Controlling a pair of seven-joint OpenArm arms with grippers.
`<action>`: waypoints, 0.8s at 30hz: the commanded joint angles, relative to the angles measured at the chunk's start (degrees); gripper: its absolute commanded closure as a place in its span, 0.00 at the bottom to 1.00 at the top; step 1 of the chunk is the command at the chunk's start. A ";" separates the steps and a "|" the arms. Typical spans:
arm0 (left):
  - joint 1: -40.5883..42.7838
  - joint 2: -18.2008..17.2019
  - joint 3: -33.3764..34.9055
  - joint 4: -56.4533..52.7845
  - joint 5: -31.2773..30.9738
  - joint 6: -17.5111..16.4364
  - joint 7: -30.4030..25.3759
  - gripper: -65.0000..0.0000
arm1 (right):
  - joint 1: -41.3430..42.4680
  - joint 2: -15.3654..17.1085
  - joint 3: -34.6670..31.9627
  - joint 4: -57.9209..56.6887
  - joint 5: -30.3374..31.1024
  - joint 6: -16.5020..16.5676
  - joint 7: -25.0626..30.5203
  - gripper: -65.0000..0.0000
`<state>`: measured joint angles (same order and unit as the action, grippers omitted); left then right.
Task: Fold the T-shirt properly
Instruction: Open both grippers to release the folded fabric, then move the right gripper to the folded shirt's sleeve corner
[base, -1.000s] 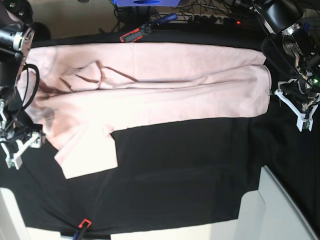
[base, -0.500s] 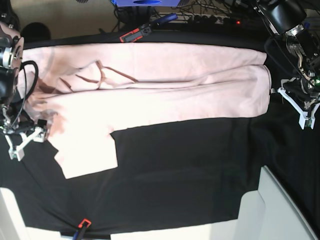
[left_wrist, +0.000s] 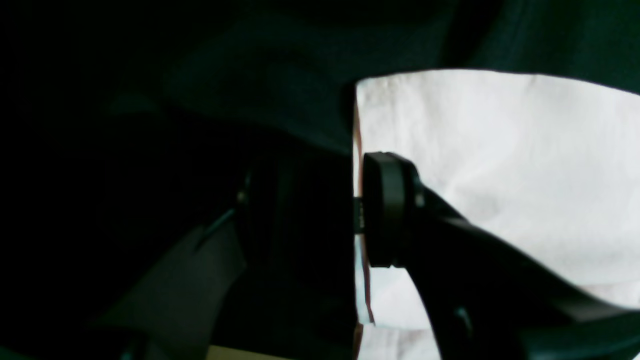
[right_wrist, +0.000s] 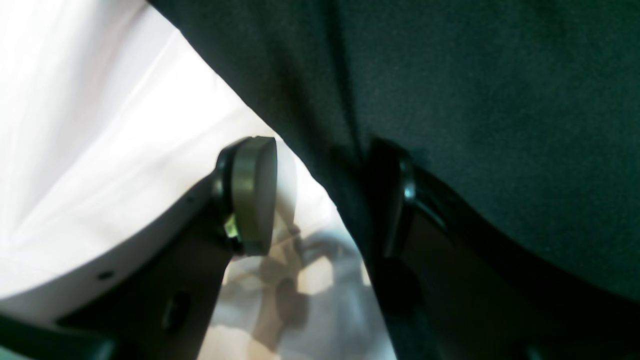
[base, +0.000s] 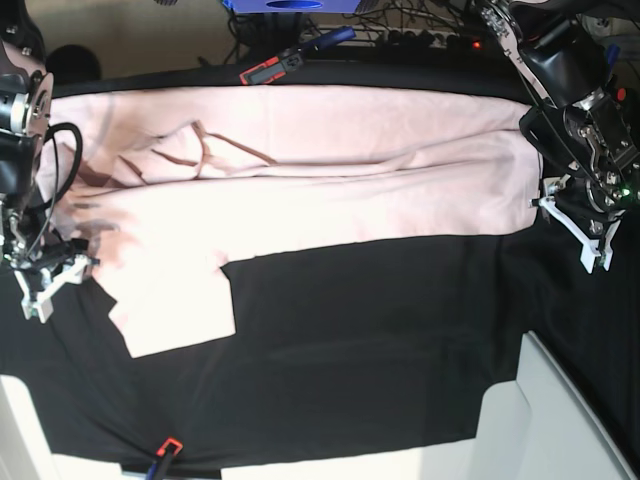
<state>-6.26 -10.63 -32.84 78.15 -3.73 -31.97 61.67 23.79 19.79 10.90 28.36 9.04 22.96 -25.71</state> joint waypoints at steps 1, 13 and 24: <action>-0.99 -0.84 0.00 0.84 -0.36 0.01 -0.61 0.56 | -0.54 -0.85 -0.30 -0.18 0.06 1.87 -4.66 0.57; -1.08 -1.10 0.00 0.84 -0.36 0.01 -0.70 0.56 | -3.18 -1.29 -0.48 16.17 -0.11 1.61 -8.18 0.51; -1.08 -1.19 0.00 0.84 -0.36 0.01 -0.70 0.56 | -2.21 -1.37 -0.57 20.30 -0.11 1.61 -10.99 0.43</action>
<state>-6.37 -10.81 -32.84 78.11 -3.73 -31.97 61.67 19.84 17.58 10.28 47.79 8.56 24.40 -37.63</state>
